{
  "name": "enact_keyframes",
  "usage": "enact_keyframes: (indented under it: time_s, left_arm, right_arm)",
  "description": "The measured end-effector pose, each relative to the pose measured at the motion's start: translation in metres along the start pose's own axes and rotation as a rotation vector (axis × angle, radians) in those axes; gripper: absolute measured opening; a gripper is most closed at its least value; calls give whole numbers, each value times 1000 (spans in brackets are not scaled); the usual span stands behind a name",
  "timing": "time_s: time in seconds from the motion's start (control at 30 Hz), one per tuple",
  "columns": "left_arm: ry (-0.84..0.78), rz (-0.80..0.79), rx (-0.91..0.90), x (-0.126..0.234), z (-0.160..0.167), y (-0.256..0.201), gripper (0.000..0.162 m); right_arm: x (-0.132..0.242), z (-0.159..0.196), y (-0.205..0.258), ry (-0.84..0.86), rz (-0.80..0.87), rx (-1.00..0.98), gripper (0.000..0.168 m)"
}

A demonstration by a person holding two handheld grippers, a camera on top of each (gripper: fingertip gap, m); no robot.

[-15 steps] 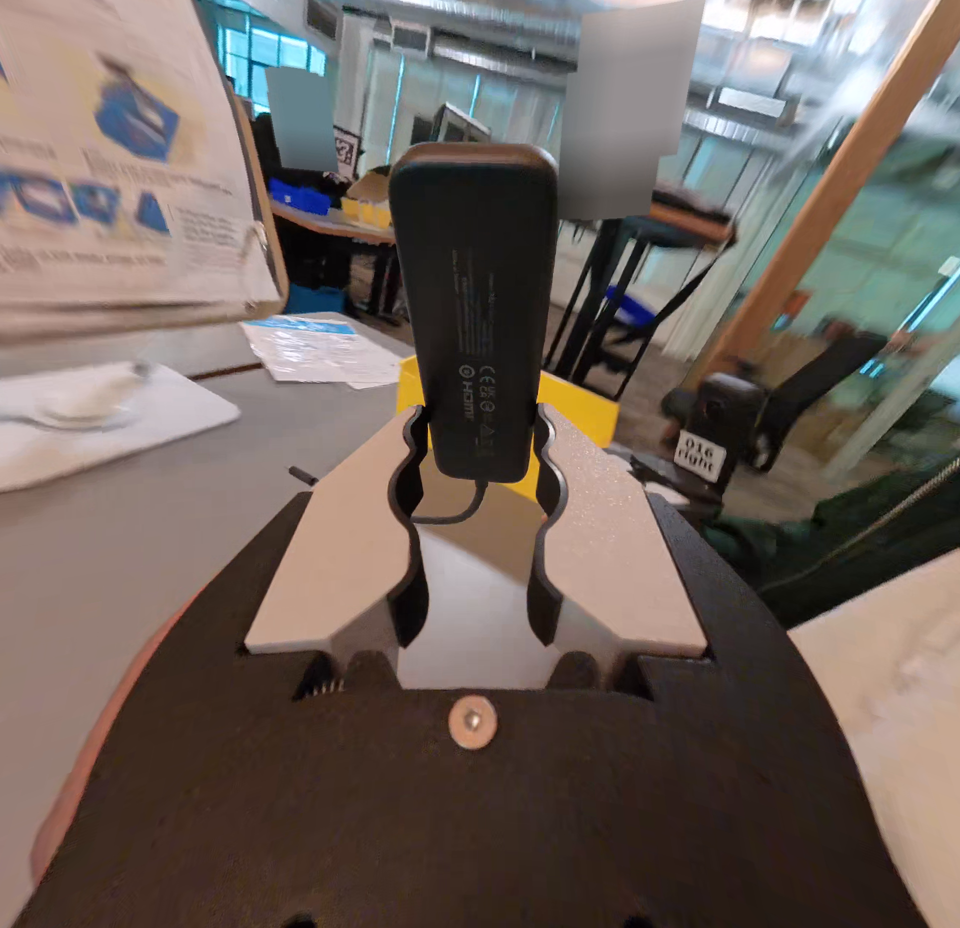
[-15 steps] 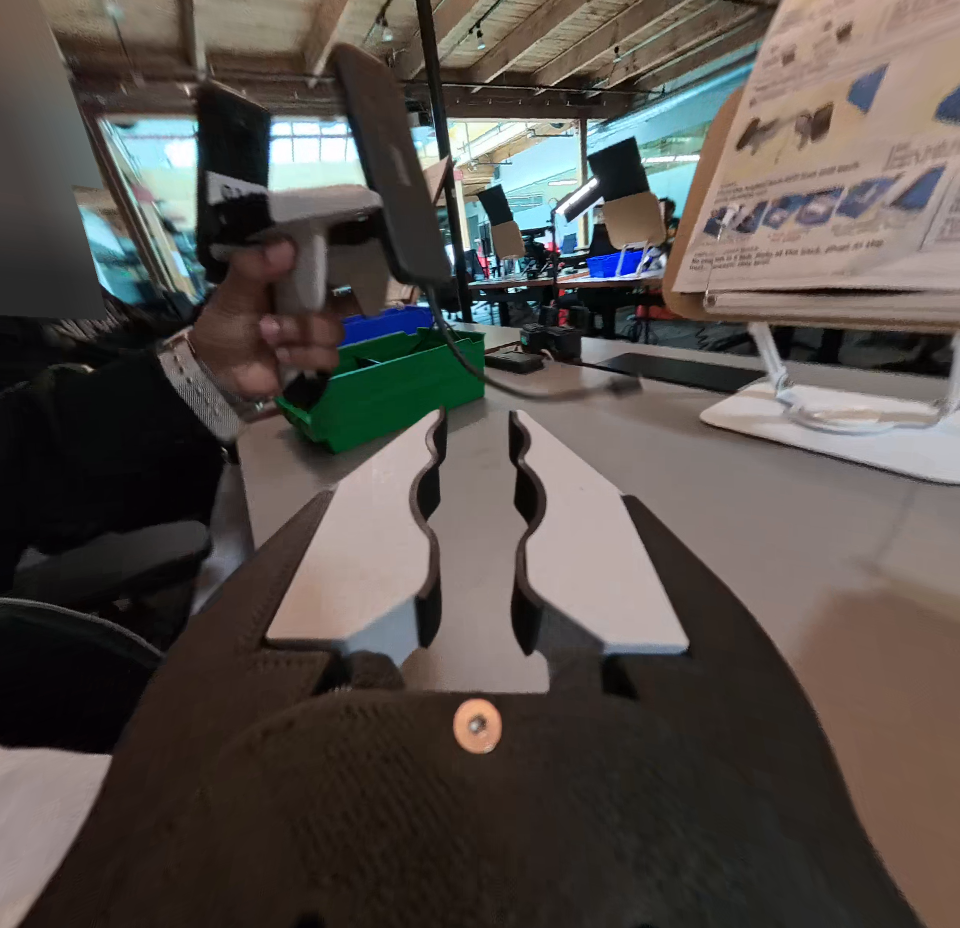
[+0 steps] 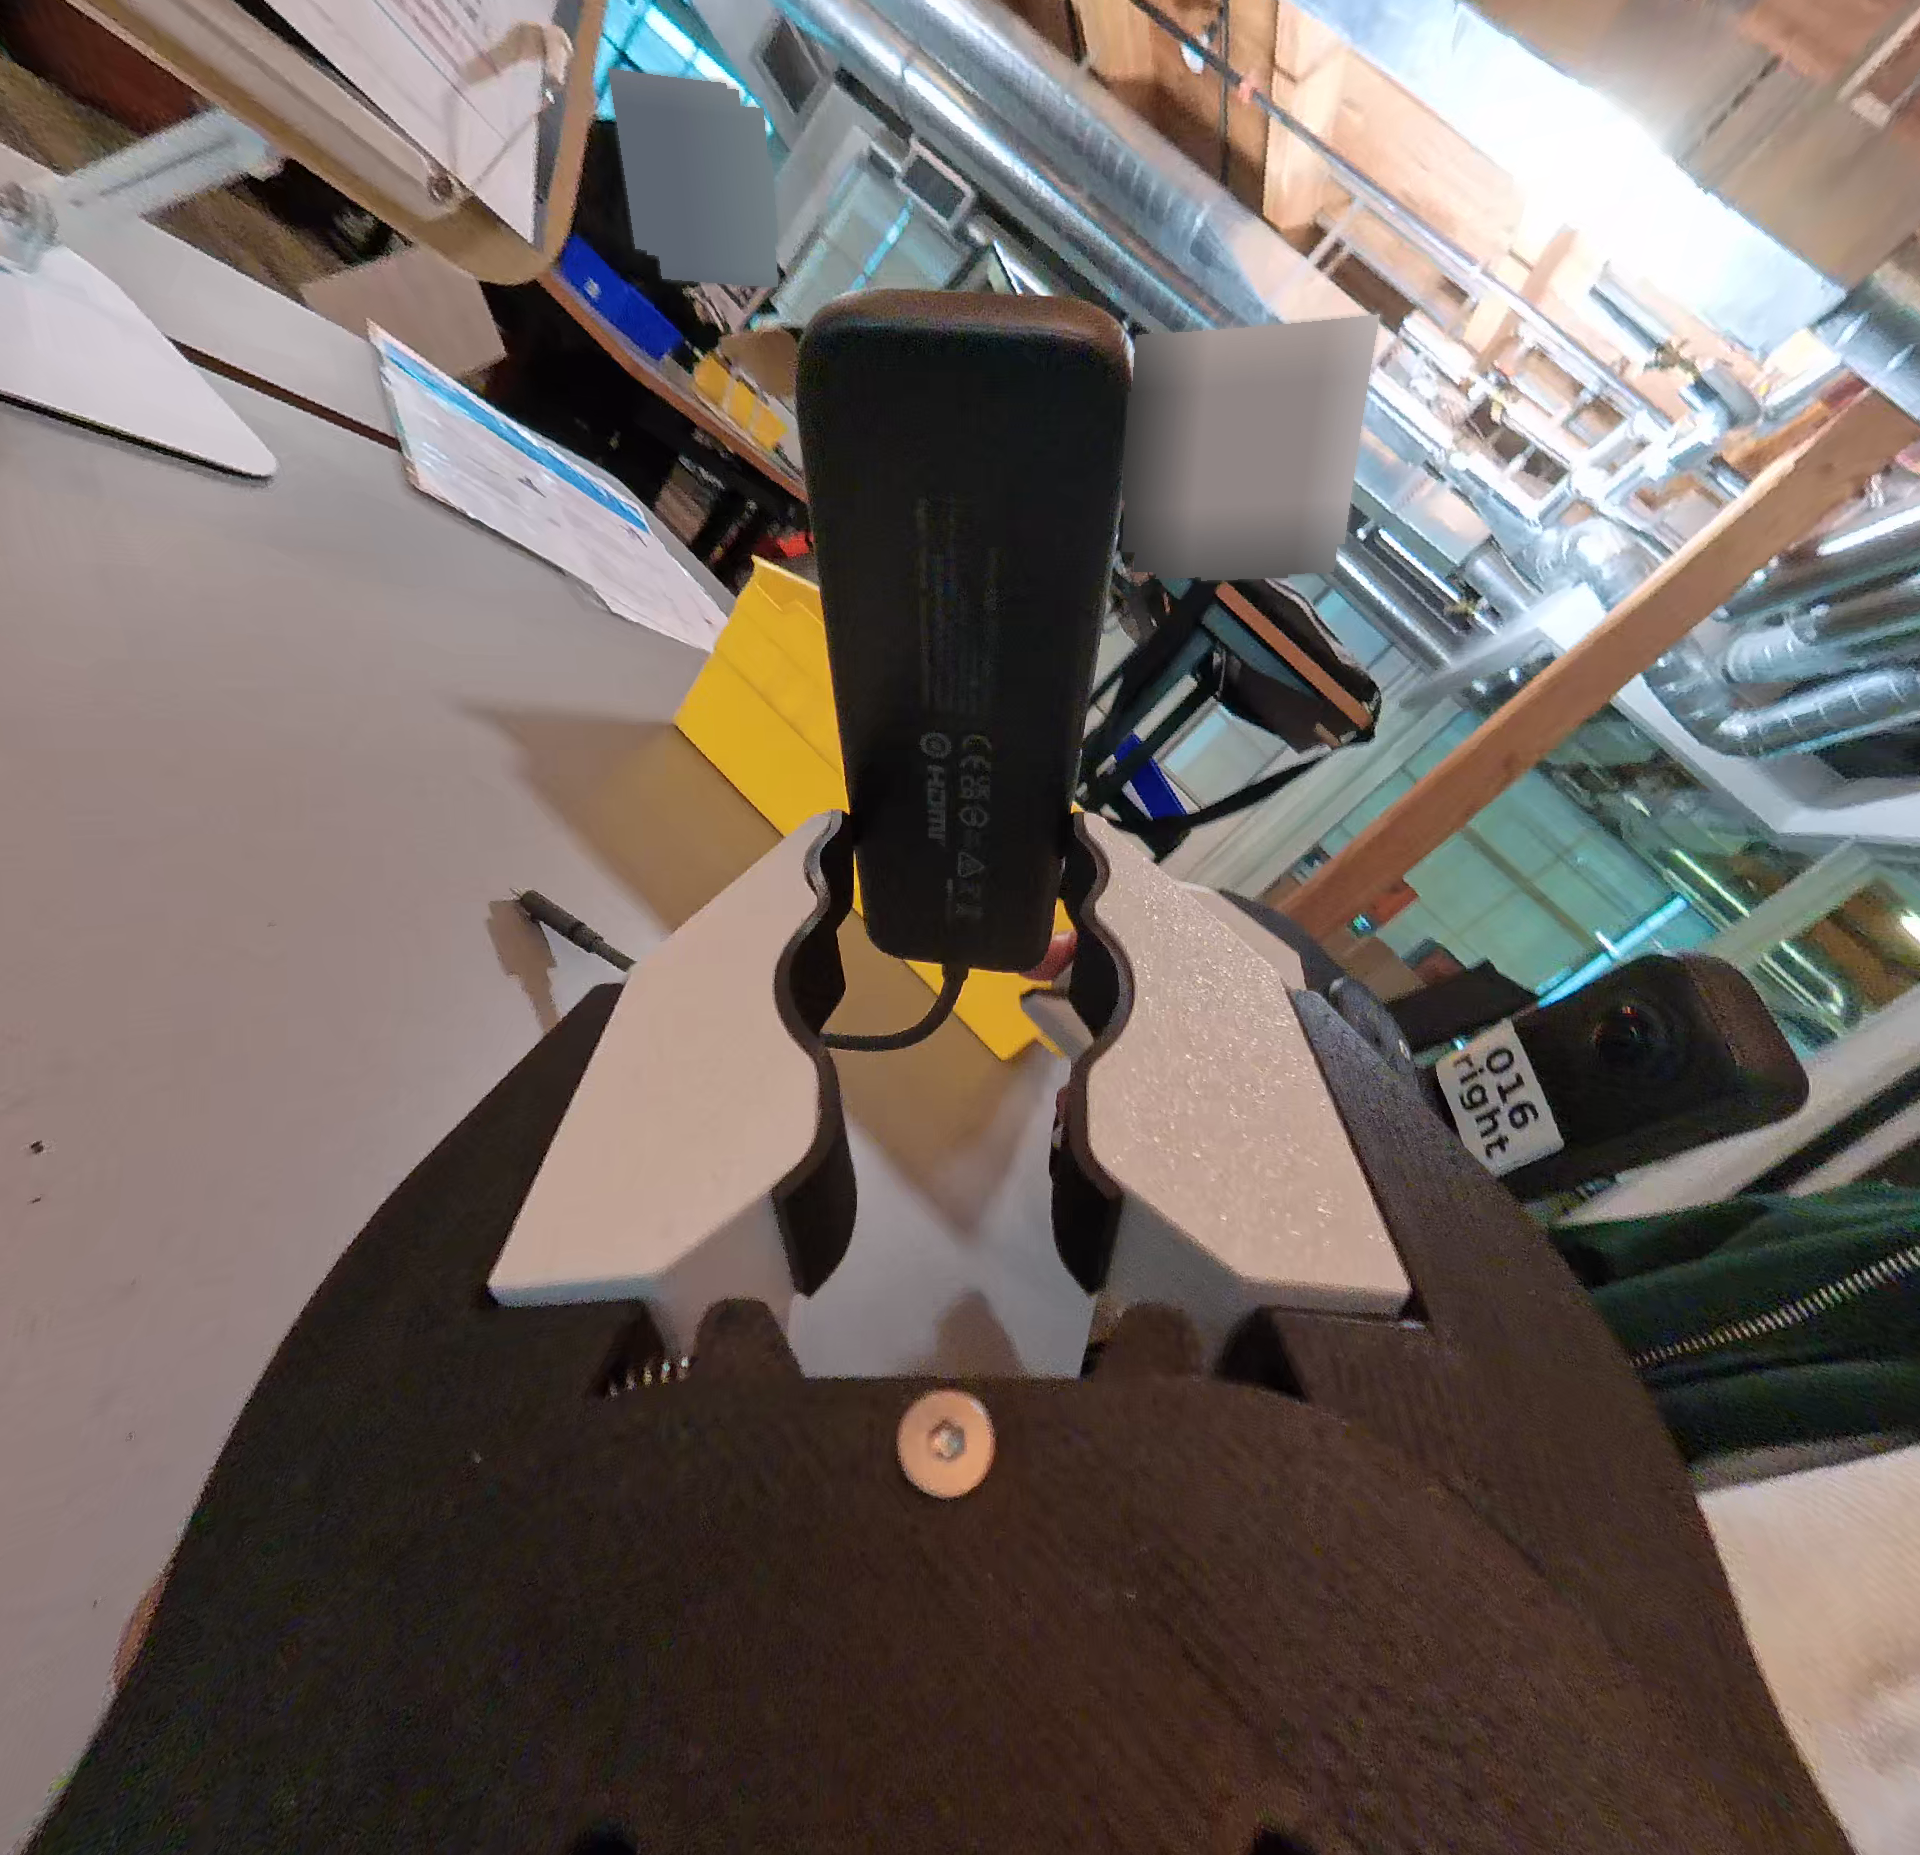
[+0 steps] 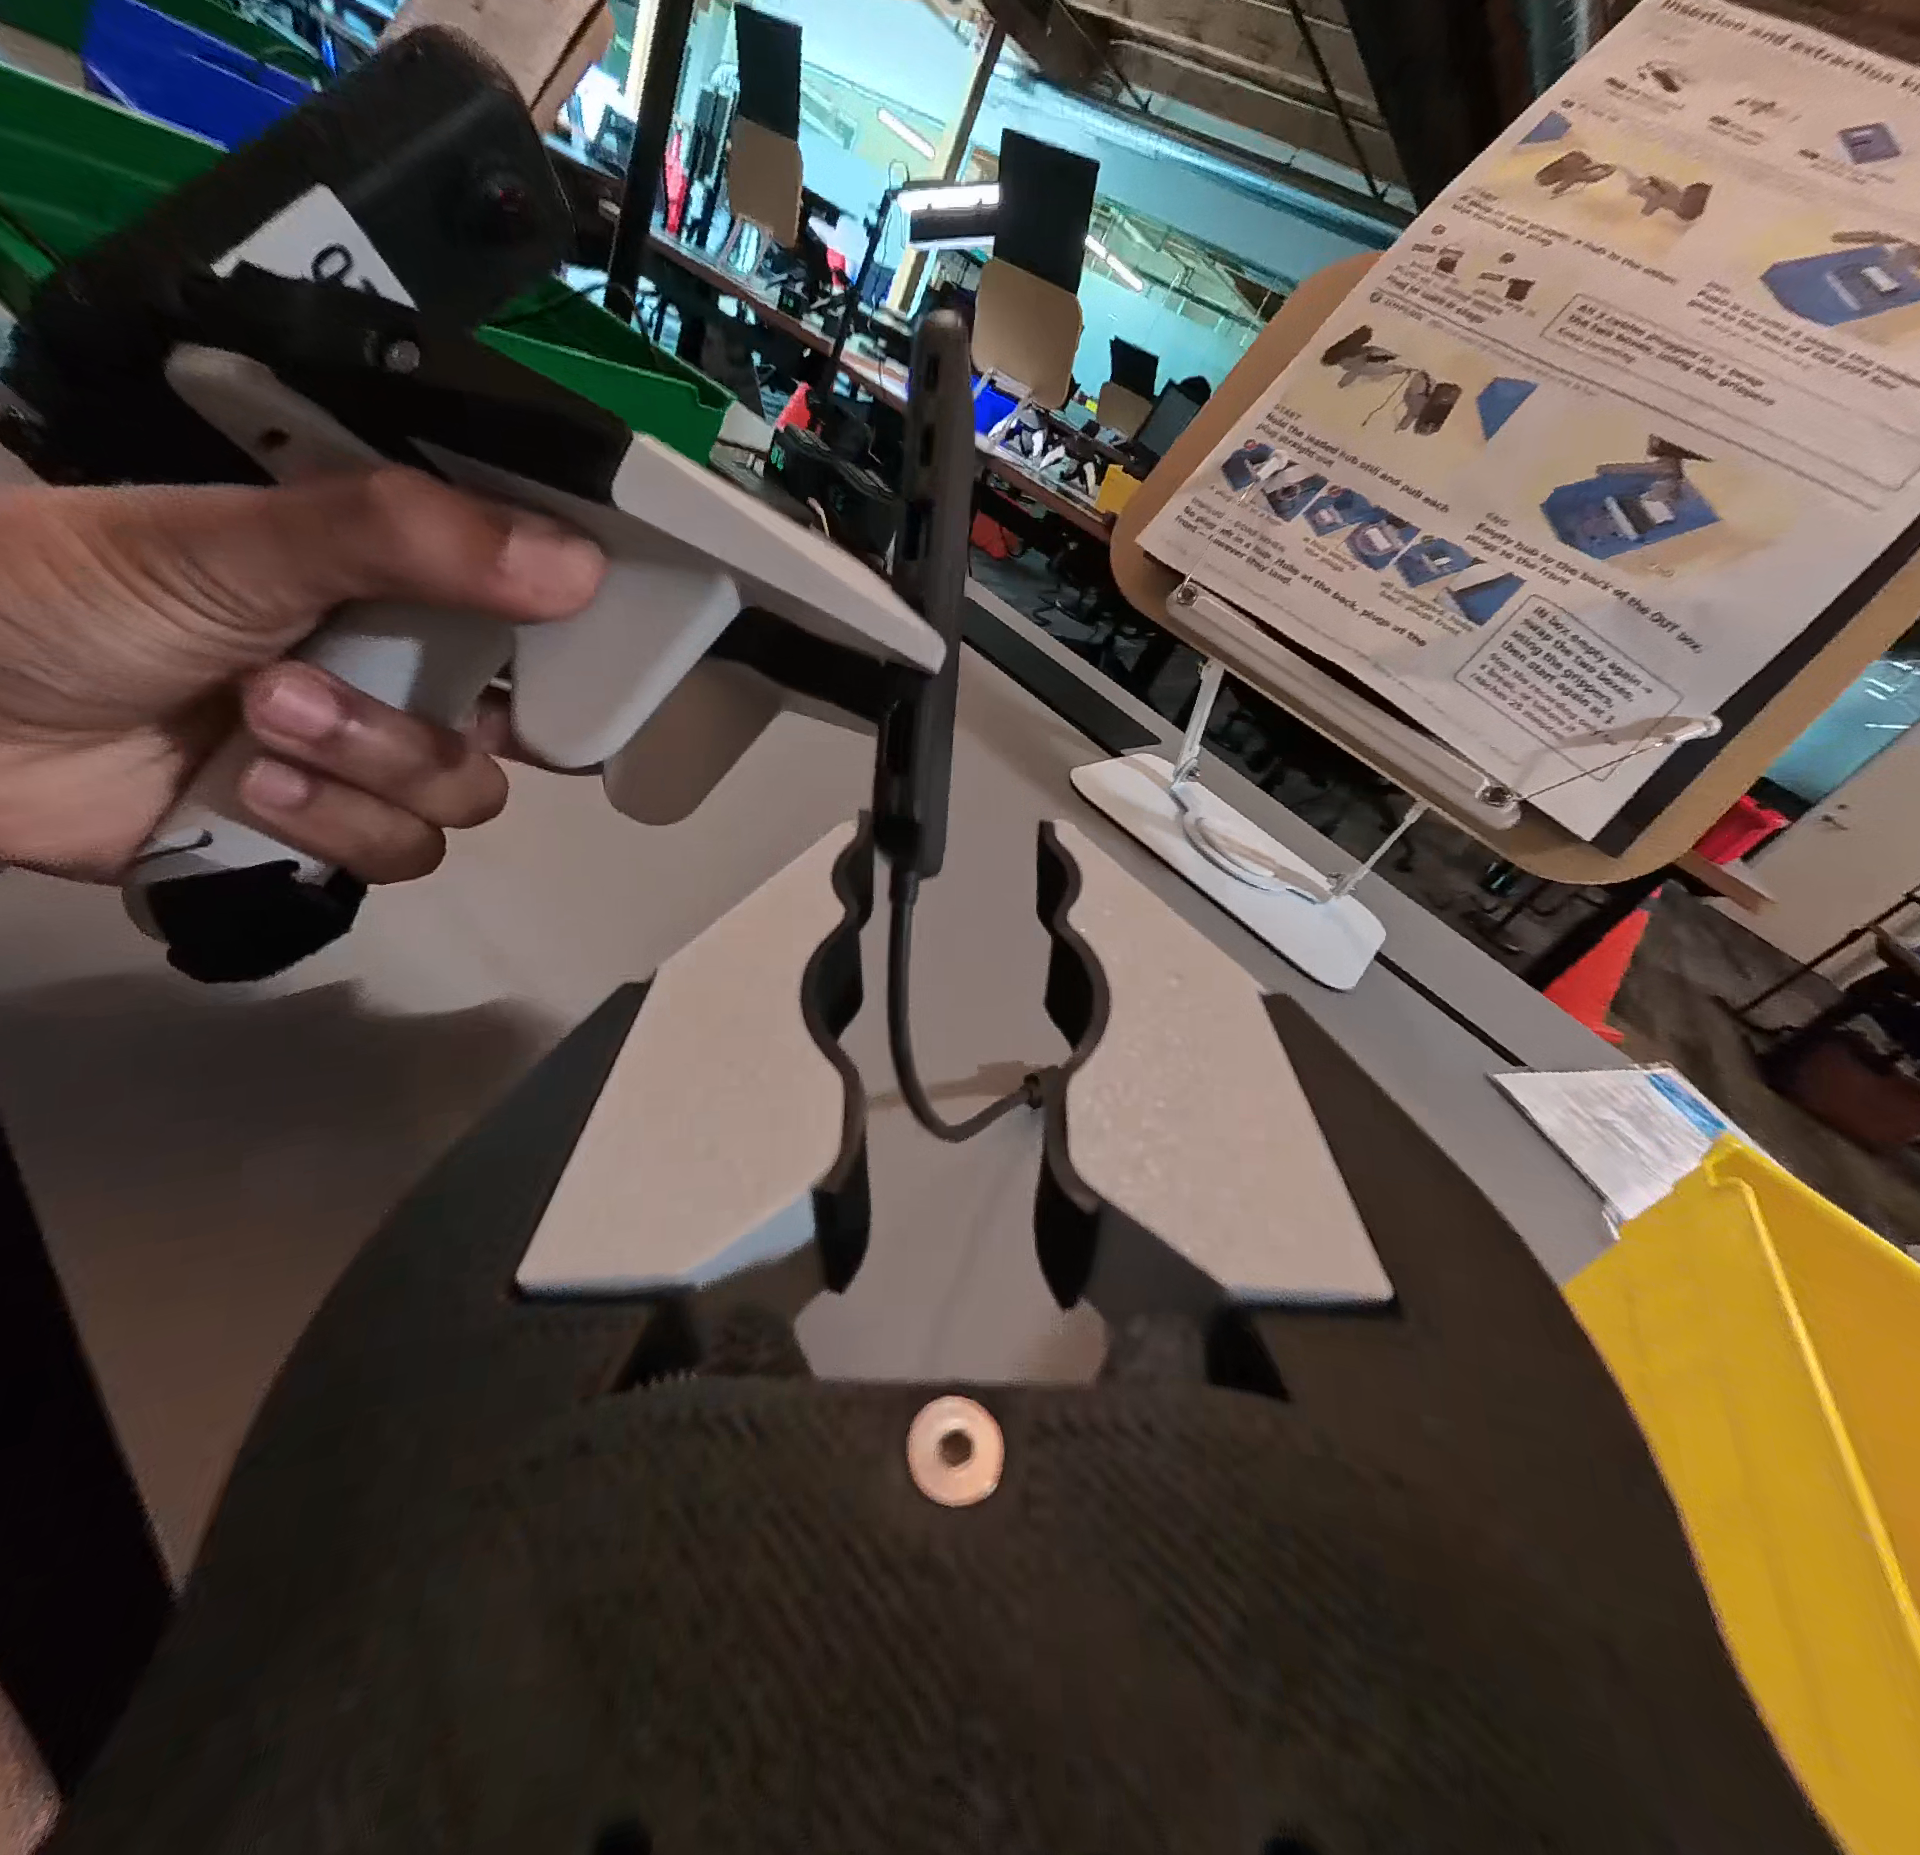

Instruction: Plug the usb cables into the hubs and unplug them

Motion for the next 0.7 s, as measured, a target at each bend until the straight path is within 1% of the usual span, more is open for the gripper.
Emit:
enact_keyframes:
  time_s: [0.1,0.3,0.33,0.4,0.5,0.57,0.63,0.7]
  left_arm:
    - [-25,-24,-10,0,0,0,39]
    - [15,24,41,-6,22,-16,39]
    - [28,34,48,-8,27,-19,38]
    - [36,40,50,-9,33,-22,40]
    - [26,94,38,-8,30,-25,42]
    - [9,155,9,-7,27,-31,39]
    - [-9,199,-15,-6,23,-33,40]
    - [-13,219,11,-4,21,-31,39]
  right_arm:
    - [0,1,5,3,-26,-5,34]
    - [-1,7,3,31,-10,7,34]
    - [0,8,2,31,2,18,31]
    - [1,7,0,24,4,43,13]
    - [1,3,-2,32,-17,62,10]
    - [2,-3,-5,13,-27,-19,10]
    - [3,-6,-11,-6,-22,-140,10]
    - [5,-7,-18,-22,-17,-221,11]
Point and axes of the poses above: each gripper's, where its closed fingertips meet, x back along the fingers, z out of its underside, y = z × x across the jaws, the point moved 3 cm from there along x, back along the fingers, and after that the axes turned 11 degrees about -y, right-handed, at the moved point
